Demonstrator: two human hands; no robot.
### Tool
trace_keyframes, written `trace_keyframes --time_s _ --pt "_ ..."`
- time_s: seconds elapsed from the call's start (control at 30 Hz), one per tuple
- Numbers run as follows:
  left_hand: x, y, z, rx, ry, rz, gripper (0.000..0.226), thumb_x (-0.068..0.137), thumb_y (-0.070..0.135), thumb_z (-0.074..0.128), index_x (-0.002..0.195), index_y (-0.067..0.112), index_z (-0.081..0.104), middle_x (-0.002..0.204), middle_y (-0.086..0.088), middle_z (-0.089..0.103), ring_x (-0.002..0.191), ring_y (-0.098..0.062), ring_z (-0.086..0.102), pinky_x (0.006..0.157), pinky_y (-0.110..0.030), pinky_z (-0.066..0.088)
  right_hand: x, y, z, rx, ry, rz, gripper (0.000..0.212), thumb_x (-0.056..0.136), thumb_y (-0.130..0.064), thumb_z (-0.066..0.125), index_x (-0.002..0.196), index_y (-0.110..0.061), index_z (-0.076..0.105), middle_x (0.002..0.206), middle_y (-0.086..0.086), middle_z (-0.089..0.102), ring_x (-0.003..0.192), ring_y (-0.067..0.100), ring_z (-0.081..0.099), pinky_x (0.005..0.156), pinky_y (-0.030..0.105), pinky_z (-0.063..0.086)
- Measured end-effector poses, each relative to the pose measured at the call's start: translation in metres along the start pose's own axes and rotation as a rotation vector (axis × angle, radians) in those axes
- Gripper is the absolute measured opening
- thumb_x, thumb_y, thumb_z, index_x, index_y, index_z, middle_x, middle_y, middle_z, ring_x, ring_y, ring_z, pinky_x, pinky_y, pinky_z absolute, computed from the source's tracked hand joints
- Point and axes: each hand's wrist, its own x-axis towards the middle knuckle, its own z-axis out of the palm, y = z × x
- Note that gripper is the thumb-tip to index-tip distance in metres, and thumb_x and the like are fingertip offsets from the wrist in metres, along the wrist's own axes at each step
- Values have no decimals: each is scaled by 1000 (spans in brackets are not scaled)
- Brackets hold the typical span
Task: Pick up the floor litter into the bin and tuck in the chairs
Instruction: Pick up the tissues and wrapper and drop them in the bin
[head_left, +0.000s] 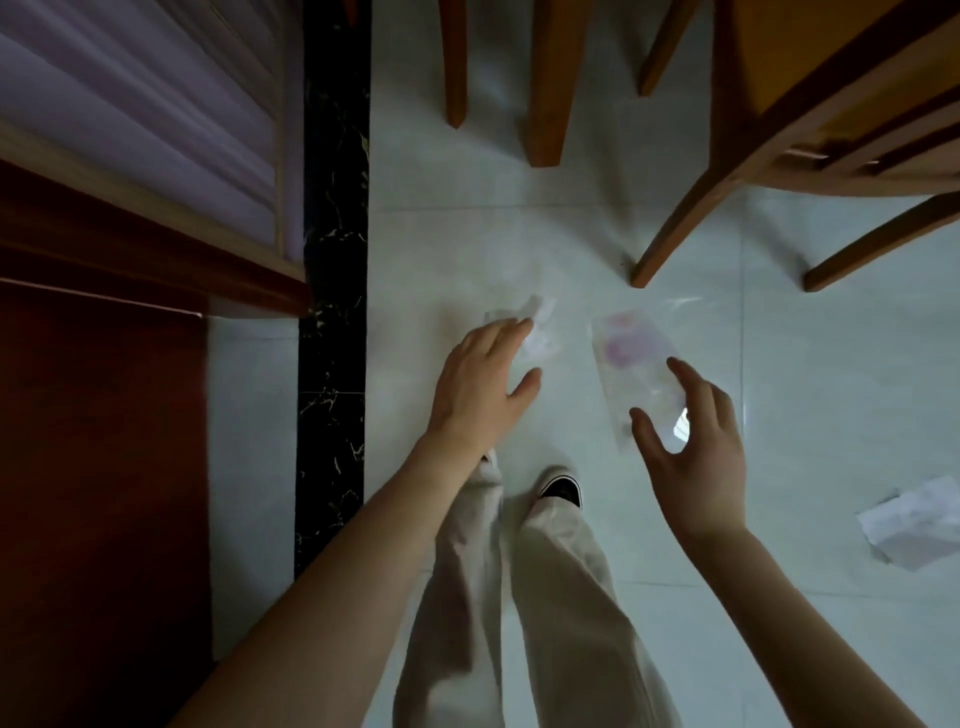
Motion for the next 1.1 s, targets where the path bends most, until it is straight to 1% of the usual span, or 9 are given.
trace_keyframes --time_s 0.13,0.23,0.4,0.47,0.57,0.67,0.8,0.97,1.1 --pt "65 -62 80 20 -65 79 55 80 30 62 130 11 54 130 -6 58 117 -27 54 100 -36 43 51 53 76 -16 -25 4 56 90 -24 68 141 -21 44 132 6 53 119 25 51 94 33 43" --pt "103 -113 146 51 -187 45 61 82 30 67 137 13 48 140 -7 50 128 -26 44 108 -33 32 83 98 134 -56 -49 -20 57 89 -24 68 141 -19 45 131 9 53 119 26 51 94 34 43" --pt "148 -181 249 179 -297 129 72 77 46 68 141 28 41 148 -2 39 136 -26 31 113 -40 21 124 168 209 -118 -41 -37 58 88 -22 69 141 -15 46 127 12 55 116 29 52 92 40 46" --pt "156 -198 276 224 -373 157 71 76 46 68 140 32 41 146 -1 40 132 -28 34 111 -43 26 134 185 227 -103 -37 -16 58 88 -22 69 141 -17 45 129 11 54 116 29 52 93 39 45" --pt "153 -213 290 201 -396 179 55 76 33 68 128 23 54 120 -9 56 108 -35 51 91 -46 44 141 194 240 -85 -33 25 59 89 -23 68 142 -21 43 132 8 53 116 27 53 93 34 43" --pt "141 -215 277 33 -327 102 41 76 22 68 115 14 60 106 -11 58 96 -35 55 84 -44 47 139 179 230 -77 -34 33 59 89 -23 68 142 -22 43 133 7 52 114 27 54 92 32 42" --pt "116 -183 216 -129 -242 -10 39 80 17 69 117 10 59 109 -9 58 99 -26 55 84 -27 42 127 136 190 -66 -34 29 58 88 -23 68 141 -24 43 132 6 52 111 27 55 91 30 42" --pt "71 -113 83 -251 -80 -100 51 83 24 69 129 15 50 116 -5 58 101 -20 54 85 -29 45 103 36 104 -47 -45 -32 58 88 -23 70 141 -22 45 133 6 53 112 28 56 93 41 49" --pt "32 -62 -14 -302 -8 -148 63 84 31 69 137 14 41 129 -6 54 113 -20 54 94 -32 45 78 -45 35 -30 -79 -122 57 88 -22 70 140 -19 46 129 6 54 113 25 56 93 38 49"
